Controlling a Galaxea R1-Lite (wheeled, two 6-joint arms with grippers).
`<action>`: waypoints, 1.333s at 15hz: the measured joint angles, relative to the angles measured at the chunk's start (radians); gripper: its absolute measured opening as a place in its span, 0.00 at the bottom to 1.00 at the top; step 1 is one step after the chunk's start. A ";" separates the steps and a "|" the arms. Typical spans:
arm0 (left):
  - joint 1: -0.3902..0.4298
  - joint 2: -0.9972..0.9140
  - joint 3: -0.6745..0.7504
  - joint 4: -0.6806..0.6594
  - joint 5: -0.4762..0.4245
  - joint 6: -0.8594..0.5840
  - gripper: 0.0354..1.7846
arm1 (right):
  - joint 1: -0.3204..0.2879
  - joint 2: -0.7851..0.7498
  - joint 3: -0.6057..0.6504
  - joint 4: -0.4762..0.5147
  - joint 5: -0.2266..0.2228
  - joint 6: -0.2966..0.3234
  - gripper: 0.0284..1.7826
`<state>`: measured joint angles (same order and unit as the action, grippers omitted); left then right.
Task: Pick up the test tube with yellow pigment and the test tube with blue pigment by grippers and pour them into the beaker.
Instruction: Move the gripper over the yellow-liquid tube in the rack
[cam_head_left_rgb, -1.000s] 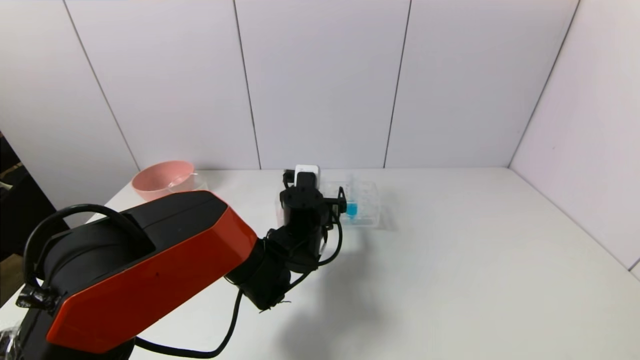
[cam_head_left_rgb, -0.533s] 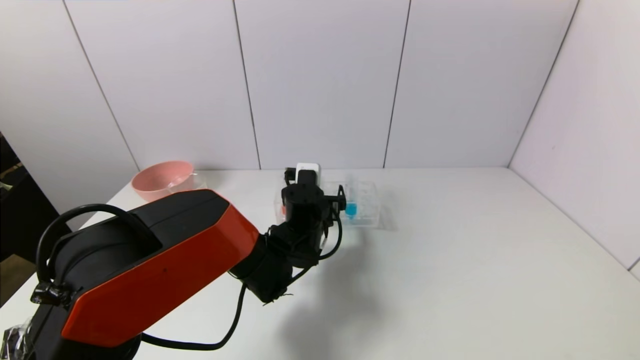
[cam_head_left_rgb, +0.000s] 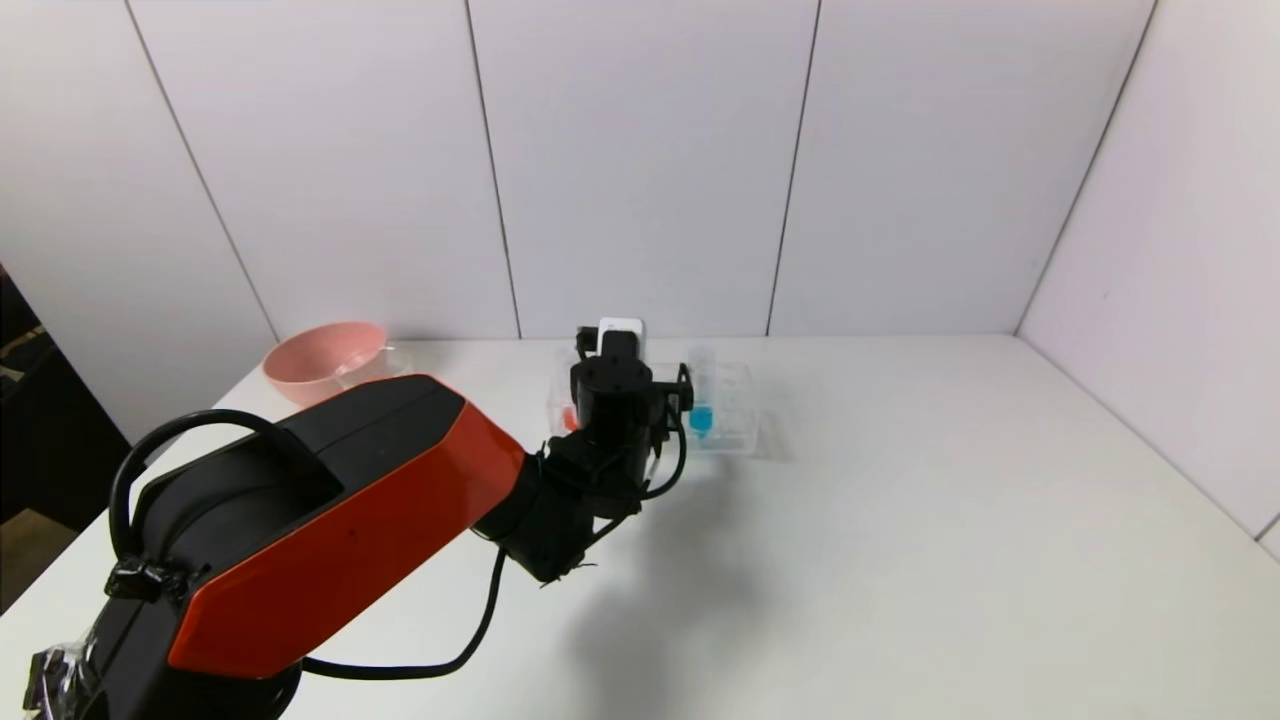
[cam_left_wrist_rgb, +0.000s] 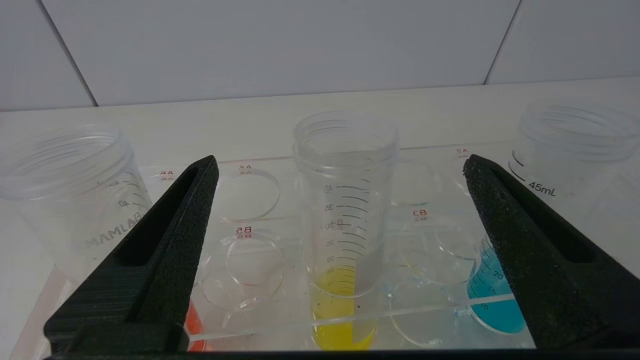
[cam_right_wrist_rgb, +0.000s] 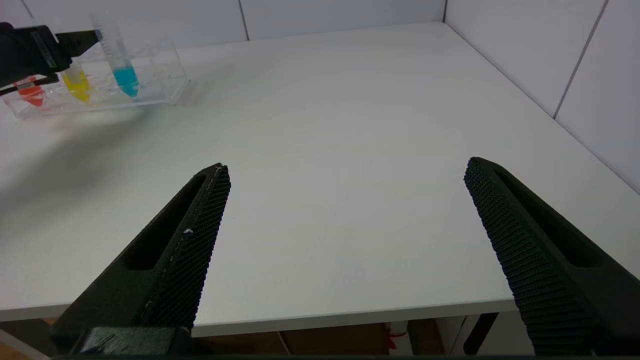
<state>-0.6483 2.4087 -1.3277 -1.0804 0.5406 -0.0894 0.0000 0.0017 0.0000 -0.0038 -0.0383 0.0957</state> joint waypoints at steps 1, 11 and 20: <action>0.002 0.007 -0.009 0.004 0.000 0.000 0.96 | 0.000 0.000 0.000 0.000 0.000 0.000 0.96; 0.023 0.070 -0.081 0.068 0.001 0.000 0.91 | 0.000 0.000 0.000 0.000 0.000 0.000 0.96; 0.021 0.076 -0.087 0.072 -0.011 -0.005 0.29 | 0.000 0.000 0.000 0.000 0.000 0.000 0.96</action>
<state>-0.6272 2.4847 -1.4147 -1.0083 0.5296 -0.0943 0.0000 0.0017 0.0000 -0.0038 -0.0383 0.0962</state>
